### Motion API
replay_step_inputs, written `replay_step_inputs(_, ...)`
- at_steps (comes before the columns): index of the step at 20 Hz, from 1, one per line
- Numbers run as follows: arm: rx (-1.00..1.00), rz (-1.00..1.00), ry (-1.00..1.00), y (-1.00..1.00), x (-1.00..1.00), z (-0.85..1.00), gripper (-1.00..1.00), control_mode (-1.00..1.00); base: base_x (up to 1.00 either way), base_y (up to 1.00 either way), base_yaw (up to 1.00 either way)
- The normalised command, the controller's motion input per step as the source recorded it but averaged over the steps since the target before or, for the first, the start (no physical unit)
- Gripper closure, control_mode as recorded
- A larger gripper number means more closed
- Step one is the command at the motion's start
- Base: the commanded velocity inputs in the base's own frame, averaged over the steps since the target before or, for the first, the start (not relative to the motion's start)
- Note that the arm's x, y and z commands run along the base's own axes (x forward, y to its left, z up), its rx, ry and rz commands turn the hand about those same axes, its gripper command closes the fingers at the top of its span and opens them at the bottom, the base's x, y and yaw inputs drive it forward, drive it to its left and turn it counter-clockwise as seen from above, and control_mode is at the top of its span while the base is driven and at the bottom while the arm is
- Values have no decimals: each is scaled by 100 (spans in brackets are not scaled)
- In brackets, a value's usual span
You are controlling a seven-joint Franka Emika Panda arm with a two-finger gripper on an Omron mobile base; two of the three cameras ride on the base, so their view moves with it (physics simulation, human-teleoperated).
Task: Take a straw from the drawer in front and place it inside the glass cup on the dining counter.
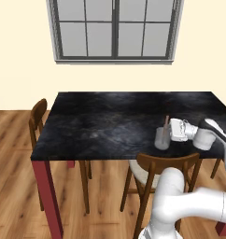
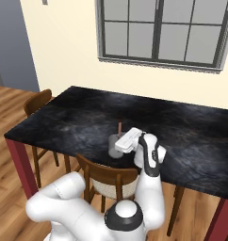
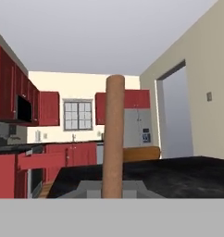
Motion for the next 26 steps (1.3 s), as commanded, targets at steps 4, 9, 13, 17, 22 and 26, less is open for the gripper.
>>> replay_step_inputs(4,0,0,7,1,19,-31,-100,-100,0,0,0)
replay_step_inputs(9,0,0,3,2,7,-11,-100,-100,0,0,0)
replay_step_inputs(13,0,0,0,-10,-19,0,-100,-100,0,0,0)
replay_step_inputs(17,-3,0,-2,-3,-41,2,-100,-100,0,0,0)
replay_step_inputs(22,-6,0,-6,0,-47,17,-100,-100,0,0,0)
replay_step_inputs(26,-8,0,-10,-4,-37,36,-100,-100,0,0,0)
